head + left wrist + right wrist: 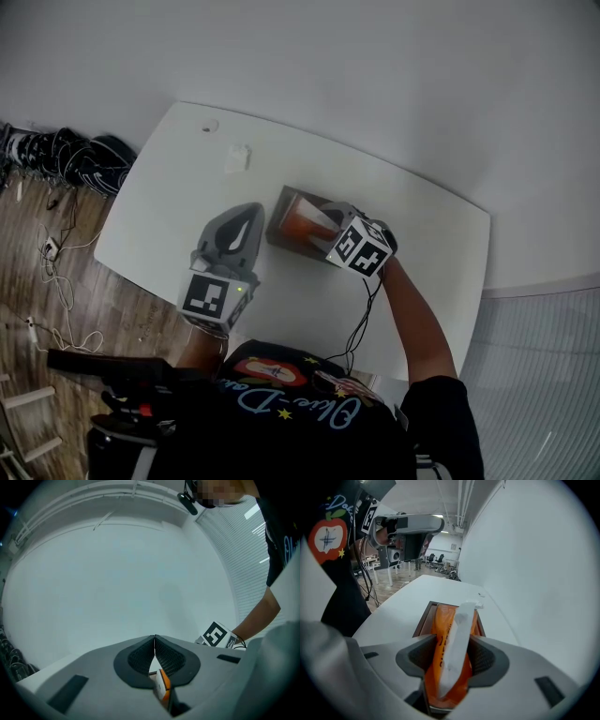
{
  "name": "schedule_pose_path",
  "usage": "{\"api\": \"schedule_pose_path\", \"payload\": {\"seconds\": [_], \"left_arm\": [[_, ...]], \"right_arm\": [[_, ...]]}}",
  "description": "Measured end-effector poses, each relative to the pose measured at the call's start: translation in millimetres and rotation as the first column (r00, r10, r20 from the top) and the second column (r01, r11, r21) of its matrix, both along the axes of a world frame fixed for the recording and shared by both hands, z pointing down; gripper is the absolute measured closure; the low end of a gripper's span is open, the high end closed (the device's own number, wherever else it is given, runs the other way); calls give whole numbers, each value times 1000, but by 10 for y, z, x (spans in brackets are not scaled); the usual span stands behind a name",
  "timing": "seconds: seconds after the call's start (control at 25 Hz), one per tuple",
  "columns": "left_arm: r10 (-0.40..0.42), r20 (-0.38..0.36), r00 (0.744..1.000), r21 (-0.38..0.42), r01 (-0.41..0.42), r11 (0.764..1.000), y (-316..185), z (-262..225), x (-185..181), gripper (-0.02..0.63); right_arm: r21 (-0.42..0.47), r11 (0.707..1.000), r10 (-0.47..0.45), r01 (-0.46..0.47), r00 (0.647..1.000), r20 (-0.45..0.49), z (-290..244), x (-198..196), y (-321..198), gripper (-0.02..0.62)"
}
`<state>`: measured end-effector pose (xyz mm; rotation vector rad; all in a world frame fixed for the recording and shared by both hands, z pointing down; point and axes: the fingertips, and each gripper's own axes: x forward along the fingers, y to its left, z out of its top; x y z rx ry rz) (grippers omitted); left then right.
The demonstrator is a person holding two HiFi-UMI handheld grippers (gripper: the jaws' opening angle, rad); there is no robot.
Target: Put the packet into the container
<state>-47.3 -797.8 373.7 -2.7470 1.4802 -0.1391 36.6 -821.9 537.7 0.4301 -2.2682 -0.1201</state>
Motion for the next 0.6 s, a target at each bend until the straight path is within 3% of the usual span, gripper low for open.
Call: {"api": "schedule_pose_path", "payload": {"seconds": [0.6], "left_arm": [[-13,9,1000,-17,13,1000,-25,47,-62,597]], "right_arm": [[-35,999,-14,11,996,-85,211,18,4,362]]}}
